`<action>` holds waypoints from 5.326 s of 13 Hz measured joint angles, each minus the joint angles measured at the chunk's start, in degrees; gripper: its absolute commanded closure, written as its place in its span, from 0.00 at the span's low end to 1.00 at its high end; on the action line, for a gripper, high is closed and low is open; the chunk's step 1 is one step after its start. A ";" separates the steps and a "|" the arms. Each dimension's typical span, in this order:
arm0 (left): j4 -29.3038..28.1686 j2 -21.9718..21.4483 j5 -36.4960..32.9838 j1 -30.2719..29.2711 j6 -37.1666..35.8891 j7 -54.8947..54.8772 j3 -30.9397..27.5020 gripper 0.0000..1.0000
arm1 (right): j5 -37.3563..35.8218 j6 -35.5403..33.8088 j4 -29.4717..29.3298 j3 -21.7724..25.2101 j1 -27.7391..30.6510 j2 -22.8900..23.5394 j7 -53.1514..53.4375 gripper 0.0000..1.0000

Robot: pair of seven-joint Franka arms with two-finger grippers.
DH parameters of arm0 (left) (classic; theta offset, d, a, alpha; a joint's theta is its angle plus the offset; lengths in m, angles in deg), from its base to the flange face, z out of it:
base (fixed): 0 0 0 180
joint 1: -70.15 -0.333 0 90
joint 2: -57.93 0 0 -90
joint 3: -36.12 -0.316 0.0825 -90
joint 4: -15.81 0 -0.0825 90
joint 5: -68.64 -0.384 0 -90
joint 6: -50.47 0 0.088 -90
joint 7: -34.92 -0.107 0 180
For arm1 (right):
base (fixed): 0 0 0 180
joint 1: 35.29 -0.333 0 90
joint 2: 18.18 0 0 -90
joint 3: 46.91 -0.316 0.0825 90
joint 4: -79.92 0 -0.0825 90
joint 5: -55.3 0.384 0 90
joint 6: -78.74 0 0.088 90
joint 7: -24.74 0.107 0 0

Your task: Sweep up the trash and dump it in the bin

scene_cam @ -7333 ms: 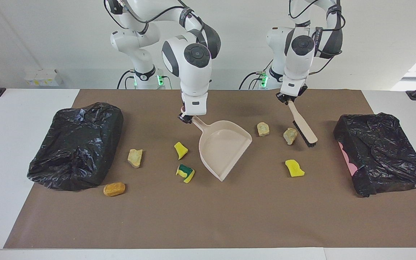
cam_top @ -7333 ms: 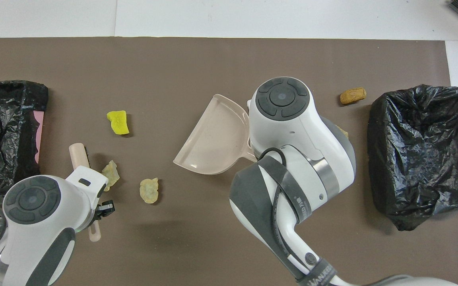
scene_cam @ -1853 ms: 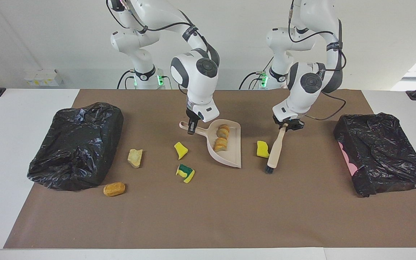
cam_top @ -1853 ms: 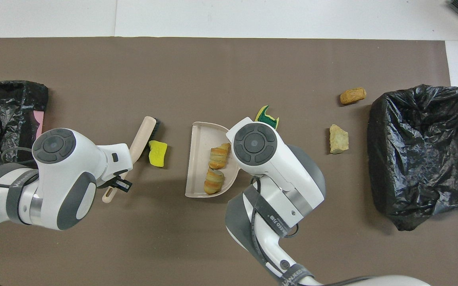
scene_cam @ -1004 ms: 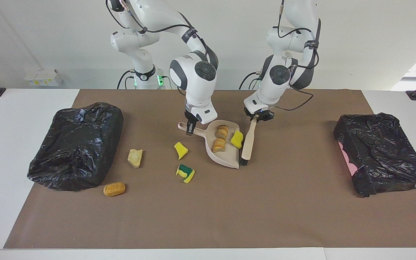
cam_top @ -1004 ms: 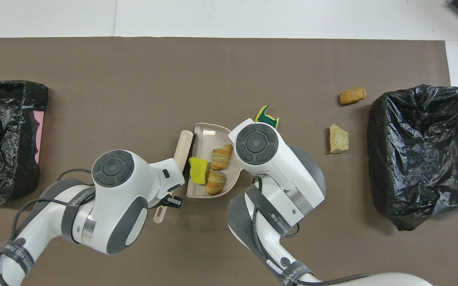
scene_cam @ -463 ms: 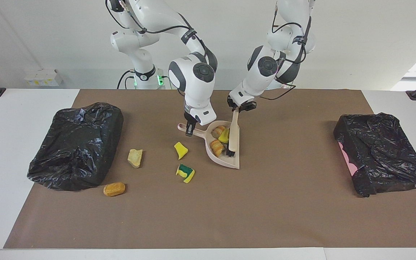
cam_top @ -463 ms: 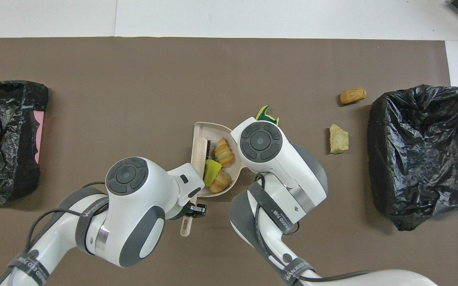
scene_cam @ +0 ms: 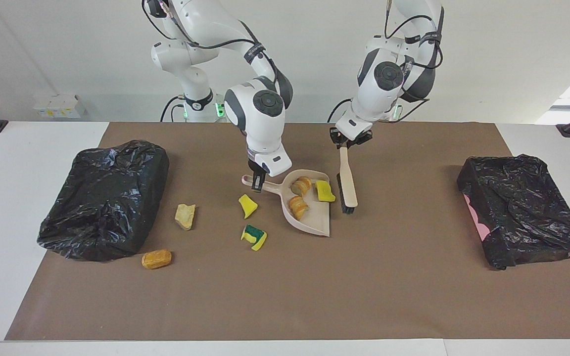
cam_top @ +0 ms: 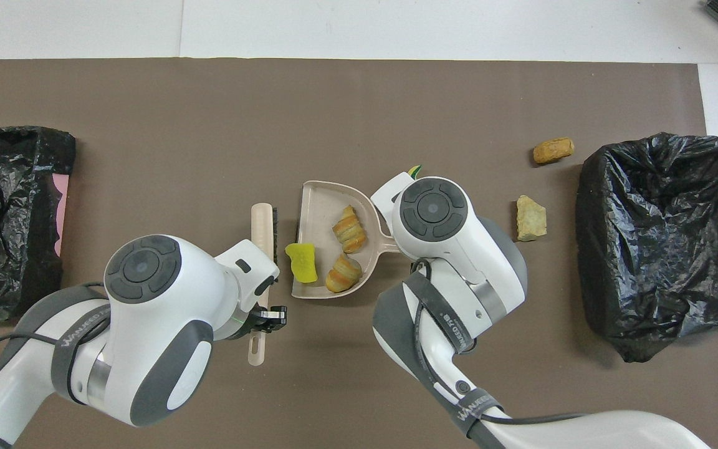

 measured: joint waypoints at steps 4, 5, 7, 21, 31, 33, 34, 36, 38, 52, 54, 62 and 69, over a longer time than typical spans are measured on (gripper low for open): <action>-0.68 -0.03 -0.85 0.00 0.10 0.90 0.10 1.00 | 4.75 0.64 -0.42 0.04 3.34 -0.25 -8.92 1.00; -0.95 -0.04 -1.54 -0.01 0.32 1.08 0.09 1.00 | 5.33 0.64 -0.62 0.03 4.48 -0.51 -11.23 1.00; -2.33 -0.53 -2.17 -0.01 1.88 1.30 0.11 1.00 | 6.73 0.63 -1.02 0.06 6.88 -1.49 -14.79 1.00; -20.45 -10.44 -2.21 27.54 15.84 31.58 3.07 1.00 | 9.09 -12.74 -11.77 0.38 27.35 -4.58 -36.18 1.00; -22.00 -10.29 -2.21 28.65 17.50 32.55 2.60 0.33 | -1.15 -15.00 -14.29 0.66 45.31 -5.36 -53.13 1.00; -22.00 -10.05 -2.22 28.46 17.51 31.66 2.48 0.00 | -4.07 -14.25 -14.41 0.68 48.41 -5.36 -56.13 1.00; -21.99 -9.92 -2.23 28.29 17.52 30.83 2.35 0.00 | -5.57 -13.53 -14.53 0.68 49.55 -5.36 -57.21 1.00; -21.56 -9.39 -2.23 27.66 17.51 28.66 2.03 0.00 | -8.03 -12.23 -15.10 0.70 51.18 -5.37 -58.91 1.00; -19.15 -7.81 -2.33 25.19 16.82 25.98 1.84 0.00 | -12.81 -9.93 -15.41 0.70 51.91 -5.38 -59.09 1.00; 18.18 -3.63 -9.52 -7.87 -7.90 -15.25 0.52 0.00 | -38.61 -9.45 -8.04 0.16 45.33 -10.68 -44.02 1.00; 22.97 -3.60 -9.59 -11.64 -12.09 -20.75 0.53 0.00 | -39.44 -9.45 -7.96 0.25 47.51 -12.07 -45.51 1.00; 39.71 1.25 -10.69 -20.91 -25.17 -28.09 0.28 0.00 | -25.94 -9.87 -7.30 -0.37 43.74 -13.74 -46.10 1.00; 42.37 3.24 -10.69 -21.56 -26.45 -29.39 0.32 0.00 | -13.69 -15.54 -5.87 -0.63 31.01 -13.49 -27.71 1.00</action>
